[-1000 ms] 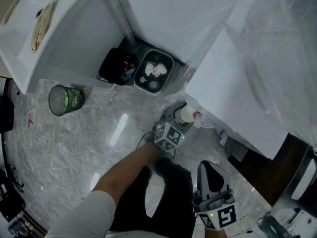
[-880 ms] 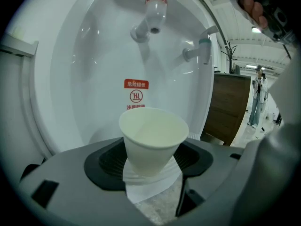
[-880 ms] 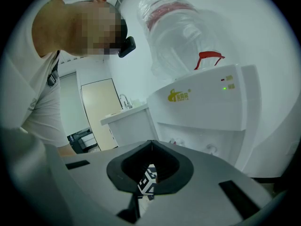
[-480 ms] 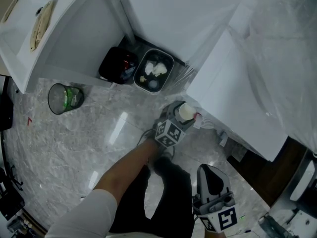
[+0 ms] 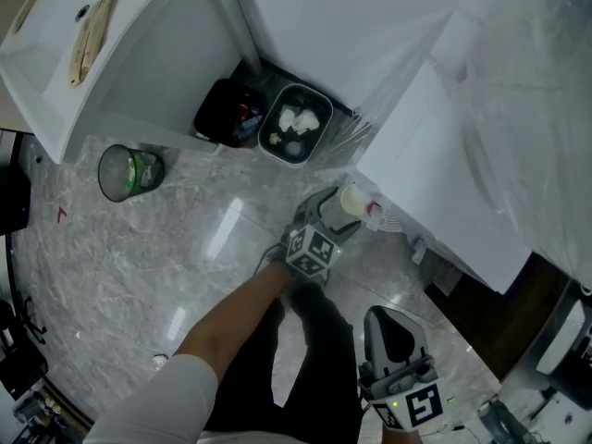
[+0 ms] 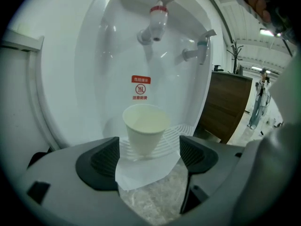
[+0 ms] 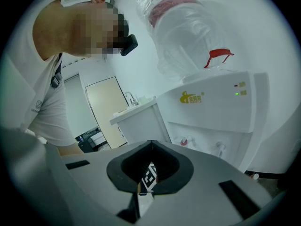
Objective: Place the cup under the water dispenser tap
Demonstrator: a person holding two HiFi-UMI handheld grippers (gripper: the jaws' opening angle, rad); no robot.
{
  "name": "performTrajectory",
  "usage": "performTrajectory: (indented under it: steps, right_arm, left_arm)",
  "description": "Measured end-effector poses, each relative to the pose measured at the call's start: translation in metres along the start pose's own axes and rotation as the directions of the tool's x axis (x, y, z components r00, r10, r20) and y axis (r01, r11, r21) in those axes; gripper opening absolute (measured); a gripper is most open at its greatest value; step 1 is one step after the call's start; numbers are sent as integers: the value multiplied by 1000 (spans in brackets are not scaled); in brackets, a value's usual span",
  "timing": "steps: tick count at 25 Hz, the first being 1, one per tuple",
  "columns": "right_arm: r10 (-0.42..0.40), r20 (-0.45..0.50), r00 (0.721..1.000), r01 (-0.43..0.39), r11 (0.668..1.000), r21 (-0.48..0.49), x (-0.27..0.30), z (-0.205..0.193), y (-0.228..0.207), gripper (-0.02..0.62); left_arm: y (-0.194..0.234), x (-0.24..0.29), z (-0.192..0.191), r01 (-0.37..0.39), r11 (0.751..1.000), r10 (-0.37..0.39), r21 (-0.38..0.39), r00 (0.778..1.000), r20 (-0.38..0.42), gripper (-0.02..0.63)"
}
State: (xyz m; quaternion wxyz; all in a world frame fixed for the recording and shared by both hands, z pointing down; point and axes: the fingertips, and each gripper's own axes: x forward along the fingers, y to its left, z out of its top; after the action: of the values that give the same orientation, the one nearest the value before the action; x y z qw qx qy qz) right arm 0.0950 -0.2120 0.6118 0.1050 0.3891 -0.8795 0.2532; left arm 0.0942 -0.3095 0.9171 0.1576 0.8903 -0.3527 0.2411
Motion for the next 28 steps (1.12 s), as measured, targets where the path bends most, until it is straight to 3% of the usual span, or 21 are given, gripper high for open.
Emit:
performTrajectory:
  steps: [4,8,16,22,25,28]
  right_arm:
    - [-7,8,1000,7,1000,-10,-4,16,11,17]
    - [-20,14,1000,21,999,-27,-14,43,31,17]
    - [-75,28,997,76,996,-51,-60,99,77,17]
    - [-135,82,987,140,989,-57,-109,144,102,17]
    - [-150,119,981,157,986,-48,-127,165,115,17]
    - [-161,147,976,169,984,-48,-145,179,133,17]
  left_arm:
    - [-7,-45,-8,-18,999,16,-42,998,-57,380]
    - [-27,-110,24,-9,998,6,-57,998,-55,380]
    - [-77,-245,158,60,998,-58,-33,997,53,379]
    - [-115,-343,266,134,991,-133,1,980,149,372]
    - [-131,-382,306,176,984,-176,15,965,196,304]
    - [-146,-415,337,200,980,-197,16,947,253,162]
